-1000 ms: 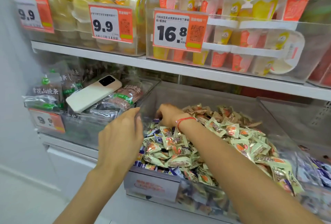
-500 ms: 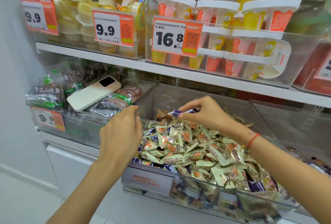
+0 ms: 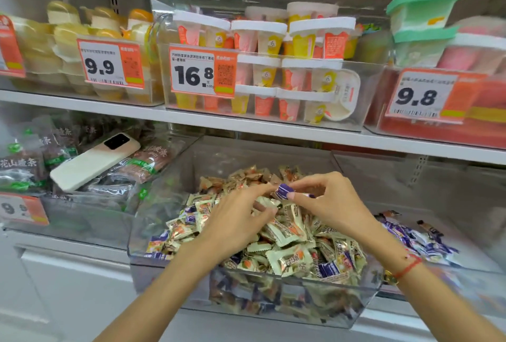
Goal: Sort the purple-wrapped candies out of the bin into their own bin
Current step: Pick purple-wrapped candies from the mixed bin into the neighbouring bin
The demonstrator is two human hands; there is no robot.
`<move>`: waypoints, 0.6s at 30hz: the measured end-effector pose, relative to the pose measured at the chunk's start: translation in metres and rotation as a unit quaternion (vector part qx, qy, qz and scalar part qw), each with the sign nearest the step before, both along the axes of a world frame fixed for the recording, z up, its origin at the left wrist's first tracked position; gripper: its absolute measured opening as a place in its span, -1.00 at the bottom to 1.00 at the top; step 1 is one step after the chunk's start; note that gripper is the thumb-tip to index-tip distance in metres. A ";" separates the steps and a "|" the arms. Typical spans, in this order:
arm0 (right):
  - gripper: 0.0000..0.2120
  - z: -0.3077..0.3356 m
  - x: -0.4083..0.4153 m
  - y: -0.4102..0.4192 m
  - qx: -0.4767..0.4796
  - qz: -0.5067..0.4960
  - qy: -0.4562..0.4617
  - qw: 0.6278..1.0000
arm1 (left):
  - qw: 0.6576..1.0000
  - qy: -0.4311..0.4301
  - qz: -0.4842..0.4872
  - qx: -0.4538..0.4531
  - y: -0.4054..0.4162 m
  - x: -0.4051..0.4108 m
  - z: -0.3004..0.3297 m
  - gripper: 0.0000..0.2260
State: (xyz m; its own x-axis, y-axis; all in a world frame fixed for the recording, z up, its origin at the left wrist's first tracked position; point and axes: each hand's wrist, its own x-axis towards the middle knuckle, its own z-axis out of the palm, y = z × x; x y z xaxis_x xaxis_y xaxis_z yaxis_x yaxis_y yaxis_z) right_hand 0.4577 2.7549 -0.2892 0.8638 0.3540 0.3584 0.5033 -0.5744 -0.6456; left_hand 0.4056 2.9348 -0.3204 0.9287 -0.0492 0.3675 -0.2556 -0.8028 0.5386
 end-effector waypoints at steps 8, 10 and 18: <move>-0.88 0.010 -0.012 -0.067 0.024 -0.032 -0.086 0.995 | 0.999 0.011 -0.017 0.024 -0.025 0.016 0.002 -0.56; -0.91 0.015 -0.012 -0.085 0.091 -0.067 -0.081 0.990 | 0.999 0.022 -0.028 0.017 -0.035 0.014 0.005 -0.45; -0.88 0.010 -0.009 -0.091 0.253 -0.058 0.087 0.962 | 0.996 0.034 -0.076 -0.012 -0.098 0.027 0.017 -0.46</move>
